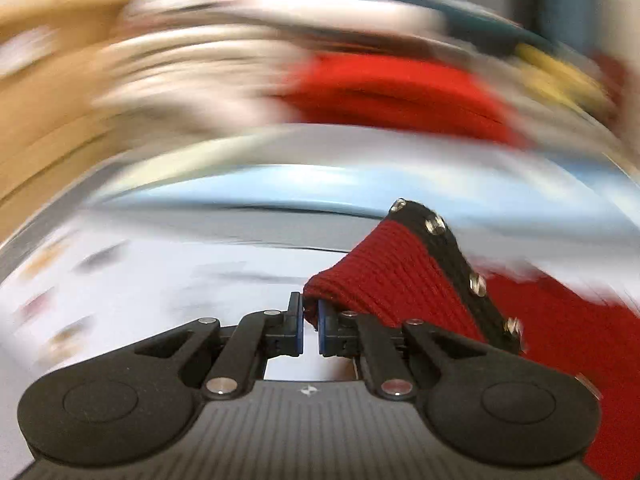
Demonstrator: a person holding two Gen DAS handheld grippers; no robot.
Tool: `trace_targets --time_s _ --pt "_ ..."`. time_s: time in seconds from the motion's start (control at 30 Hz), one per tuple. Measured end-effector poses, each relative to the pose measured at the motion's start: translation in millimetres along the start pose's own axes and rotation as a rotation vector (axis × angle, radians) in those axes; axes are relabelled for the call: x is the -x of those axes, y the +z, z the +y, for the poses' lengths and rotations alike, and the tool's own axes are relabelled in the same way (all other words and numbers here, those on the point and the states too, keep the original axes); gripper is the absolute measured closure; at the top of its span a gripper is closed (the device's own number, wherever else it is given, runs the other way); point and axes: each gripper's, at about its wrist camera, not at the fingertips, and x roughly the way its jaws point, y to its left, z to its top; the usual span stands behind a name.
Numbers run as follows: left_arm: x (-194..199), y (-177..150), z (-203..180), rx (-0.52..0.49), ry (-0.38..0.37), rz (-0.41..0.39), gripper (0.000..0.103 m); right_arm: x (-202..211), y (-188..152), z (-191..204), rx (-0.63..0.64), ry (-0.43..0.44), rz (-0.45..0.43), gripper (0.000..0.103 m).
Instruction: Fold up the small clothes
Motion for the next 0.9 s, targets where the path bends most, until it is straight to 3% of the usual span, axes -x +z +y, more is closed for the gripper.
trace_targets --time_s 0.07,0.1,0.13,0.2,0.27,0.37,0.43,0.57,0.67,0.8,0.9 --pt "-7 0 87 0.244 0.237 0.019 0.094 0 -2 4 0.011 0.002 0.003 0.069" --pt "-8 -5 122 0.357 0.297 0.030 0.094 0 -3 6 0.018 0.000 0.004 0.069" --pt "-9 -11 146 0.427 0.298 0.045 0.094 0 -4 7 0.026 -0.004 0.005 0.069" --pt "-14 -20 164 0.450 0.240 0.084 0.093 -2 -6 11 0.047 -0.013 0.009 0.068" --pt "-21 -23 157 0.402 0.153 0.113 0.089 -4 -7 15 0.063 -0.025 0.010 0.068" --pt "-36 -30 130 0.317 0.019 0.150 0.079 -10 -10 18 0.077 -0.047 0.019 0.067" --pt "-44 -45 109 0.254 -0.078 0.217 0.074 -14 -13 17 0.073 -0.056 0.030 0.067" --pt "-53 -73 58 0.089 -0.300 0.370 0.070 -22 -20 11 0.085 -0.109 0.049 0.066" --pt "-45 -97 35 -0.004 -0.412 0.449 0.070 -30 -24 1 0.105 -0.185 0.066 0.065" --pt "-29 -106 23 -0.068 -0.372 0.510 0.070 -39 -32 -21 0.070 -0.226 0.101 0.065" --pt "-5 -96 30 -0.052 -0.344 0.550 0.070 -26 -37 -32 0.032 -0.213 0.125 0.065"
